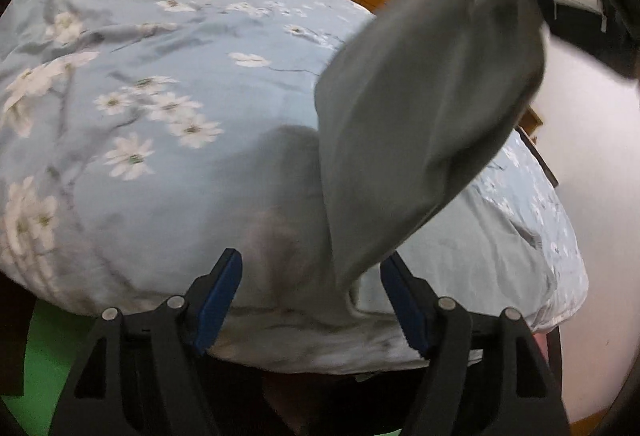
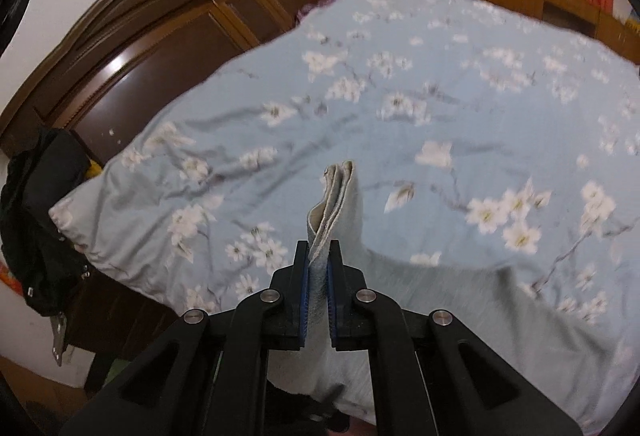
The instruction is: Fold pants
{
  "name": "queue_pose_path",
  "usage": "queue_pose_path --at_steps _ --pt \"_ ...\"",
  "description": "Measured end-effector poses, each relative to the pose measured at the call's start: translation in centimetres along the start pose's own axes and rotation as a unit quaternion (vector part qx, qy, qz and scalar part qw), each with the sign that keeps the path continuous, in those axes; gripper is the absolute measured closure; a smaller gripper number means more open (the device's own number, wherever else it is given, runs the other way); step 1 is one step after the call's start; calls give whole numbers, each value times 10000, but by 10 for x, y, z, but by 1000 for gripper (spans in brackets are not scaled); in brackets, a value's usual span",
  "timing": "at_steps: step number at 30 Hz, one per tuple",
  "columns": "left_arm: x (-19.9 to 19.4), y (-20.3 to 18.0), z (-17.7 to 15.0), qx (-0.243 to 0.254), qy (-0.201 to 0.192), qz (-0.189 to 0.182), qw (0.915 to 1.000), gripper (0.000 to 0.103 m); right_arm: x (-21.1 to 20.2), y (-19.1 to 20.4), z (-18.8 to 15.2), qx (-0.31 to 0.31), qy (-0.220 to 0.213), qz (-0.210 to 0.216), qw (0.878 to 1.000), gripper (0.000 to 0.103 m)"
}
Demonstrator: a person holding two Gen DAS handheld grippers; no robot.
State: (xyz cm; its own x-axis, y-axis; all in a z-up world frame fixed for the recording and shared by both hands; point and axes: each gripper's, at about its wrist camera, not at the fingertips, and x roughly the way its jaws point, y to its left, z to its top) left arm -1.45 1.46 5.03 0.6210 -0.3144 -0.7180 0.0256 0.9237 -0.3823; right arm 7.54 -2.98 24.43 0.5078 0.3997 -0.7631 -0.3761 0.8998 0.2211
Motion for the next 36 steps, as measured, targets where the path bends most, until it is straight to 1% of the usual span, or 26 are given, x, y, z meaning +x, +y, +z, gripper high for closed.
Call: queue_pose_path --at_steps 2,4,7,9,12,14,15,18,20,24,29,32,34,36 --pt "3 -18 -1 194 -24 -43 9998 28 -17 2 8 -62 -119 -109 9998 95" --pt "9 -37 -2 358 -59 1 9993 28 -32 2 15 -84 -220 -263 9994 95" --pt "18 -65 -2 555 -96 6 9984 28 -53 -7 20 -40 -349 -385 9986 95" --pt "26 -82 -4 789 -135 192 9966 28 -71 -20 19 -34 -467 -465 9978 95" --pt "32 -92 -12 1078 -154 534 9926 28 -94 -51 12 73 -600 -639 9961 95" --pt "35 -89 -16 1102 -141 738 9911 28 -106 -79 2 263 -593 -754 9950 95" --pt "36 -86 -16 1045 -131 742 9917 27 -110 -92 -3 357 -584 -802 9944 95" --pt "35 -77 -15 775 -118 645 9948 26 -118 -144 -24 741 -497 -901 9919 95" --pt "34 -78 -15 780 -135 631 9949 25 -121 -179 -44 968 -438 -933 9900 95" --pt "34 -95 -24 1134 -91 680 9912 25 -120 -237 -88 1329 -354 -1014 9853 95" --pt "49 -114 -42 1624 244 743 9836 25 -108 -304 -142 1851 -316 -1074 9763 95" --pt "56 -118 -49 1764 415 817 9800 25 -87 -338 -173 2170 -135 -994 9710 95" --pt "55 -119 -51 1797 452 800 9794 25 -70 -358 -192 2299 10 -967 9684 95" --pt "53 -118 -51 1817 484 771 9791 25 -57 -368 -205 2368 85 -926 9671 95"
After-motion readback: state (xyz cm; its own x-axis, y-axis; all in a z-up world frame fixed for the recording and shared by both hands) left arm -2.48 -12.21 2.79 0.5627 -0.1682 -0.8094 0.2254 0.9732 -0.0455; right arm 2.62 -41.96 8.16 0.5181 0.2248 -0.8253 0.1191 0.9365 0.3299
